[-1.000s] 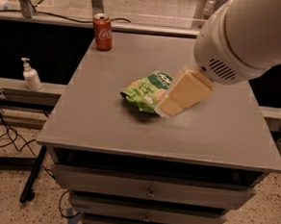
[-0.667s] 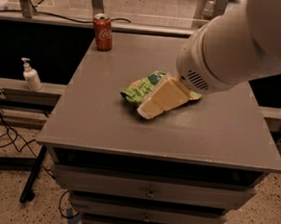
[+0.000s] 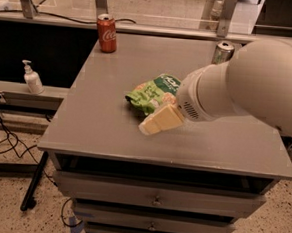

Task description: Move green rice chip bag near coke can

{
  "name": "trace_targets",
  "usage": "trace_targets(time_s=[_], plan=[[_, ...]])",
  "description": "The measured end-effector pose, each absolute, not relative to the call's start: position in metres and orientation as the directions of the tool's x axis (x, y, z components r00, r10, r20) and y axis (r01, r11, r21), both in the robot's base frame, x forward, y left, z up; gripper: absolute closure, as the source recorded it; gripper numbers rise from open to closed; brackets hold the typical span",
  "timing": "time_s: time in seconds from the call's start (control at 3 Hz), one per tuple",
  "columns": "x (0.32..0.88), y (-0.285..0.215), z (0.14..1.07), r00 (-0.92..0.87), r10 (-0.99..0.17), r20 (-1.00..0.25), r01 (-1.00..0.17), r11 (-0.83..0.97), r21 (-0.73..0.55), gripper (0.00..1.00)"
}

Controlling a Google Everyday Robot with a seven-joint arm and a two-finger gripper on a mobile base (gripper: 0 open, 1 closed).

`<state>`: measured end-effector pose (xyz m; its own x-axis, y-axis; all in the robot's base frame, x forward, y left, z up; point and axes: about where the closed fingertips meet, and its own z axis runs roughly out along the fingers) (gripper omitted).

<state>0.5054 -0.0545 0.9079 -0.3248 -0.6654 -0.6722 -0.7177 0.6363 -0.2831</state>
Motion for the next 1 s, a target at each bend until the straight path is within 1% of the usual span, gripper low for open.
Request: trace_targets(time_s=[0.67,1.0], plan=[[0.545,-0.052,0.854,-0.312,-0.635,-0.707,-0.723,0.641,-0.257,0.0],[0.572,-0.058,0.847,-0.303,-0.624,-0.721,-0.698,0.66,-0.278,0.18]])
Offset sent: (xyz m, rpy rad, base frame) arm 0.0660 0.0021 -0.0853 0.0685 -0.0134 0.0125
